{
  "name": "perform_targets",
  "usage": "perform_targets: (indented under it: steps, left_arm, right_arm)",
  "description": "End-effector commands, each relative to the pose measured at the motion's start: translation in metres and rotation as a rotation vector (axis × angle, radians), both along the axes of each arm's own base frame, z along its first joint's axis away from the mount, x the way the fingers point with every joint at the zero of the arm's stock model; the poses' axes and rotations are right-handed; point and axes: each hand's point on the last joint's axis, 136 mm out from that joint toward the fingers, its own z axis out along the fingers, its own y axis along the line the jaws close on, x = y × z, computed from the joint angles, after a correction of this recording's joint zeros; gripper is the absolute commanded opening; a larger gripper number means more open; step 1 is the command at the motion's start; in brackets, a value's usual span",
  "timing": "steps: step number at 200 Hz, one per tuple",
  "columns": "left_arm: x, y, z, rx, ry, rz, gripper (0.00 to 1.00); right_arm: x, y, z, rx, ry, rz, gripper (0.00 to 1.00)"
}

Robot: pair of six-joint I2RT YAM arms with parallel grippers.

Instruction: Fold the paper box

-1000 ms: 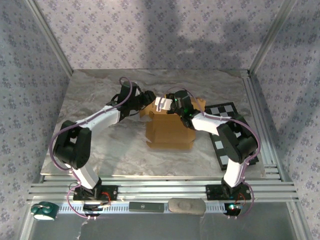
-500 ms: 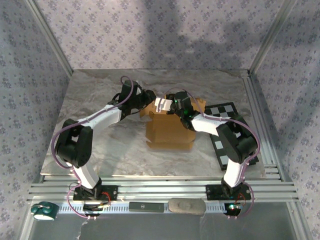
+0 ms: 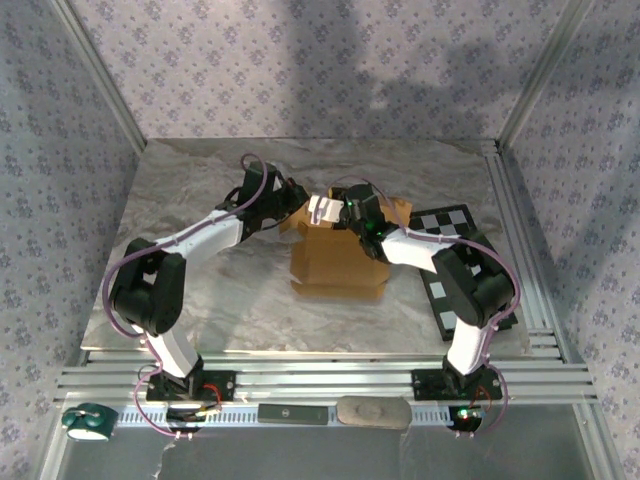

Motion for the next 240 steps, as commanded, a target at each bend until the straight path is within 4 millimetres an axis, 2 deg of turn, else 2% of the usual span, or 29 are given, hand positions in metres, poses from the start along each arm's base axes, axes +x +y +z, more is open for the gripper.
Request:
perform_targets:
  steps: [1,37,75,97,116,128,136,145,166,202,213,222,240]
  left_arm:
    - [-0.006,0.000,0.013,0.014,-0.056,-0.006,0.00]
    - [-0.004,0.008,0.016,0.040,-0.079,0.028,0.00]
    - [-0.007,0.006,0.018,0.057,-0.093,0.028,0.00]
    - [-0.007,0.006,0.017,0.056,-0.099,0.027,0.00]
    - [-0.008,0.005,0.017,0.061,-0.106,0.022,0.00]
    - [-0.008,0.005,0.018,0.065,-0.111,0.021,0.00]
    - [-0.009,0.006,0.018,0.067,-0.114,0.021,0.00]
    - [-0.009,0.005,0.019,0.068,-0.119,0.018,0.00]
    - [-0.011,0.006,0.020,0.073,-0.128,0.010,0.00]
    - [-0.014,0.006,0.023,0.079,-0.143,-0.006,0.00]
    - [-0.014,0.005,0.022,0.081,-0.142,-0.012,0.00]
    - [-0.014,0.004,0.022,0.084,-0.142,-0.018,0.00]
    - [-0.014,0.003,0.022,0.084,-0.143,-0.025,0.00]
  right_arm:
    - [-0.023,0.004,-0.014,0.039,0.143,0.000,0.34]
    - [-0.048,0.002,0.020,0.185,0.230,-0.009,0.44]
    - [-0.072,-0.008,0.047,0.370,0.348,-0.074,0.52]
    - [-0.080,-0.015,0.075,0.631,0.435,-0.168,0.49]
    - [-0.074,-0.029,0.092,0.968,0.553,-0.374,0.47]
    - [-0.069,-0.050,0.088,1.240,0.643,-0.598,0.43]
    - [-0.069,-0.054,0.080,1.411,0.728,-0.703,0.37]
    - [-0.068,-0.052,0.073,1.568,0.786,-0.754,0.37]
    - [-0.061,-0.036,0.071,1.884,0.880,-0.729,0.42]
    - [-0.035,-0.013,0.059,2.116,1.027,-0.696,0.45]
    - [-0.029,-0.008,0.047,2.164,1.080,-0.717,0.45]
    - [-0.026,-0.006,0.039,2.207,1.117,-0.734,0.45]
    - [-0.023,-0.005,0.038,2.250,1.106,-0.716,0.44]
